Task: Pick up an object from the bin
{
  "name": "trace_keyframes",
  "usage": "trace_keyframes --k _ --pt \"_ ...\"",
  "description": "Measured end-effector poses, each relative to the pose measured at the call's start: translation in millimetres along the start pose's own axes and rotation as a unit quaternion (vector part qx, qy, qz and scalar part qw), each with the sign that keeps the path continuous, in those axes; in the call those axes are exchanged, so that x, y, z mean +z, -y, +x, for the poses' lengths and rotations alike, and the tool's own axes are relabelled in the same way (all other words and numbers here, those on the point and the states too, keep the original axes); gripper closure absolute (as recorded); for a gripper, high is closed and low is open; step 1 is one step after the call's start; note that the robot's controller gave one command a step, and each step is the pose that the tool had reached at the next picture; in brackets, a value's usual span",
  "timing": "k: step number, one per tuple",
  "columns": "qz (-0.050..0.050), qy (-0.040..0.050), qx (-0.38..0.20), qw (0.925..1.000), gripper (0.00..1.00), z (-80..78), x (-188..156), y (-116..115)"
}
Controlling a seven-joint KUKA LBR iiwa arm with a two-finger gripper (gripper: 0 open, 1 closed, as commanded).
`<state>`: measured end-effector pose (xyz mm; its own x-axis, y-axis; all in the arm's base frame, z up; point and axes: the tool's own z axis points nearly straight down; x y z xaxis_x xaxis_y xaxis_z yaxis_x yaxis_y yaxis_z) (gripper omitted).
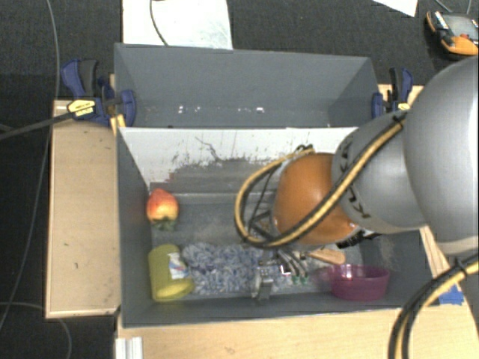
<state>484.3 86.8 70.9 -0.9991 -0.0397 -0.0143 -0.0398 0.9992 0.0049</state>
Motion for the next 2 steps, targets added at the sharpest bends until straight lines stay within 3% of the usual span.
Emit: trace_keyframes --k 1,2 --pt "-0.001 0.0029 -0.057 0.9984 1.0 2.5 -4.6 5.2" --pt "-0.001 0.0029 -0.057 0.9984 1.0 2.5 -4.7 5.2"
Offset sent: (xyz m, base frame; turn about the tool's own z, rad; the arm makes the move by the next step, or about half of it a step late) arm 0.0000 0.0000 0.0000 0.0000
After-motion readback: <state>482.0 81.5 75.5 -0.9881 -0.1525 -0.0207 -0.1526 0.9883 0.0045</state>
